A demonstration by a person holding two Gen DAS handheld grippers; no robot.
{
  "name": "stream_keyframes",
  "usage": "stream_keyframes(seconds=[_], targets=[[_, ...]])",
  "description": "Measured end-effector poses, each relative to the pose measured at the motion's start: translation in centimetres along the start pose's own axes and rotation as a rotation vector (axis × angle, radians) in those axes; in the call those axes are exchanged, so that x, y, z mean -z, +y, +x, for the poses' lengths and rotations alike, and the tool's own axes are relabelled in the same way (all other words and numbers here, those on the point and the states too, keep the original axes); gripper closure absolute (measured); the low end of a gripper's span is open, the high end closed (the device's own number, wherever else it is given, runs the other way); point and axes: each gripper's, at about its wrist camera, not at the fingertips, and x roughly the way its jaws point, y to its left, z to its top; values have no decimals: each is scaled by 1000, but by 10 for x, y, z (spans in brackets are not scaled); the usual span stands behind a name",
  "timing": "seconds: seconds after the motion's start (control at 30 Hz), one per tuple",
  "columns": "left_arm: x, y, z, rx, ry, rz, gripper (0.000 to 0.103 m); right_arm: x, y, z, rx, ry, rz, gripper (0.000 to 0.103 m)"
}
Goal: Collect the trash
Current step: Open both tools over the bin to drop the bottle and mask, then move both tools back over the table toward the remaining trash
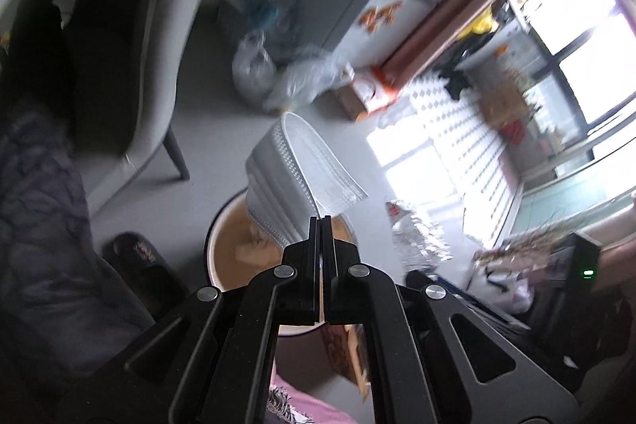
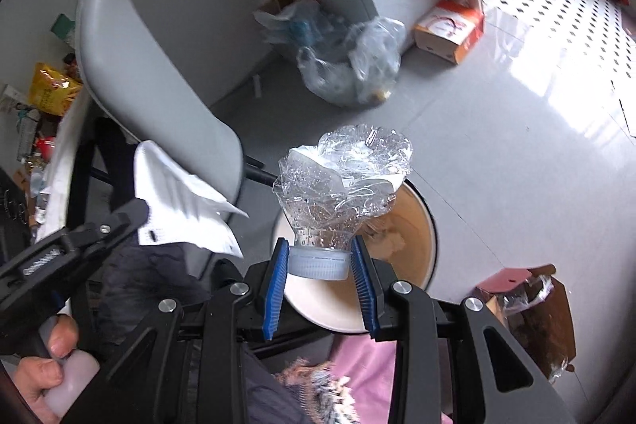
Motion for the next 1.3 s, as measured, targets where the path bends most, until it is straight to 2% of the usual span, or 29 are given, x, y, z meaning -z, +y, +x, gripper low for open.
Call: stream_keyframes(seconds=[0.2,0.27,0.3,0.33,0.37,0.4,0.5,0.63,0.73,0.87,1.1,1.13,1.17,1.23,1.3], targets=[[16,1,50,12,133,-12,101,11,-22,9,38,33,14,71],[18,1,54,1,142,-15,94,13,-28,11,46,38,23,71],[18,3,53,-11,136,-17,72,13,-30,13,48,39,28,71],[17,3,52,-18,122,-21,39,13,-32,15,47,42,31,71],[15,4,47,-27,96,-28,30,13,-33,18,46,46,30,71],[13,6,37,-34,55,-34,28,13,-33,19,46,49,28,71],[3,10,16,-36,19,-42,27,14,-27,27,38,62,13,71],[-8,11,-31,-22,-80,-95,15,13,-14,46,24,86,-7,71],[-16,6,-71,-39,-171,-66,6,11,-8,63,16,111,-12,71],[-25,20,-115,-67,-252,-97,6,8,1,93,14,143,-13,71],[-29,73,-183,-136,-374,-195,6,5,7,134,31,193,-10,70],[-28,85,-193,-145,-388,-214,6,4,8,136,29,191,-7,69],[-26,95,-201,-152,-399,-234,6,2,9,135,25,182,0,62],[-23,116,-218,-163,-422,-276,6,0,11,129,22,158,0,44],[-19,131,-229,-186,-443,-295,6,-3,17,119,28,134,-18,44]])
